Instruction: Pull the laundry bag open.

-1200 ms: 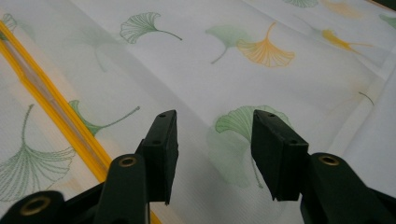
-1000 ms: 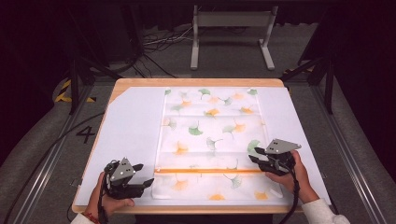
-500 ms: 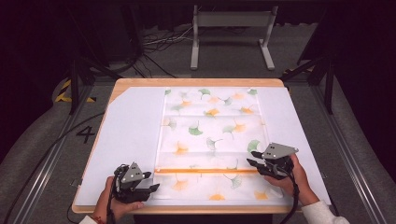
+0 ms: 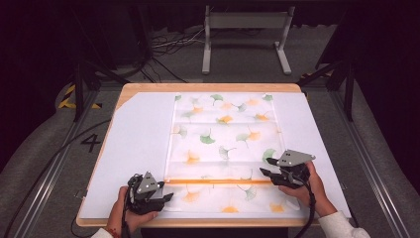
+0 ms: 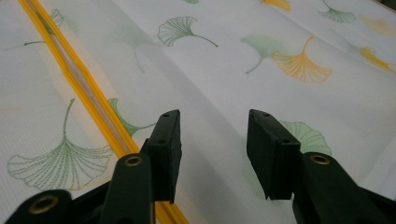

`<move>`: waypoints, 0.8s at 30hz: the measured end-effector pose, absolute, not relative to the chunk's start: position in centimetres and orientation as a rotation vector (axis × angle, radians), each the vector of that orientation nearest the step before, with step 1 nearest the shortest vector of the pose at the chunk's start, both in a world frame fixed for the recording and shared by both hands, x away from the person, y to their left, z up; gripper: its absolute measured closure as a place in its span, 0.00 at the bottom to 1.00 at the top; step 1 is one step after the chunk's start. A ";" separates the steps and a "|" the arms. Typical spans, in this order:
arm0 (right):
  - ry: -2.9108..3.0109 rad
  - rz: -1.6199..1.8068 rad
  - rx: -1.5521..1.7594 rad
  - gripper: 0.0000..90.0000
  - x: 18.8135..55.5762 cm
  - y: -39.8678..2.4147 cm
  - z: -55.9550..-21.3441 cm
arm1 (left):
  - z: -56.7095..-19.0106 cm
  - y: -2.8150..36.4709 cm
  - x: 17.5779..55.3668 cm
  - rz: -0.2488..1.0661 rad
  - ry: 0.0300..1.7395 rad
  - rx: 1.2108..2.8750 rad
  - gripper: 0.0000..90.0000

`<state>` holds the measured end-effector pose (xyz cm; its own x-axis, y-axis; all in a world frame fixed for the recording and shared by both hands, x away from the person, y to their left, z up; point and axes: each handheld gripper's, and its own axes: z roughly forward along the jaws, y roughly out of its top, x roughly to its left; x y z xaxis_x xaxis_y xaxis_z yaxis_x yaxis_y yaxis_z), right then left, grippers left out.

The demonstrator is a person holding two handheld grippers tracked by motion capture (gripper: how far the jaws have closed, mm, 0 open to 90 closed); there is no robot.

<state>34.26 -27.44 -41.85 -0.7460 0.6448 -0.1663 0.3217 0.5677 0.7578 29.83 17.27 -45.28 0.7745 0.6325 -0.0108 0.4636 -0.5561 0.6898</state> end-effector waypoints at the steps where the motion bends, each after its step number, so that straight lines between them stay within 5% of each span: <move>1: 2.373 1.023 0.775 0.61 34.2 -27.4 -41.8 | -45.3 17.3 29.8 0.317 0.804 2.266 0.71; 8: 2.364 1.021 0.756 0.60 33.9 -27.1 -41.8 | -45.3 17.7 30.2 0.288 0.832 2.239 0.98; 15: 2.359 1.040 0.768 0.59 34.3 -26.7 -41.1 | -45.2 17.5 29.9 0.330 0.804 2.252 0.99; 24: 2.430 1.195 0.718 0.53 35.2 -18.9 -39.0 | -45.1 17.6 30.1 0.318 0.798 2.244 0.99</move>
<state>35.21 -18.87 -38.97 -0.8149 0.5744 -0.0772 0.2896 0.5188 0.8043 30.05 17.56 -45.09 0.7777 0.6286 -0.0089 0.4506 -0.5475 0.7051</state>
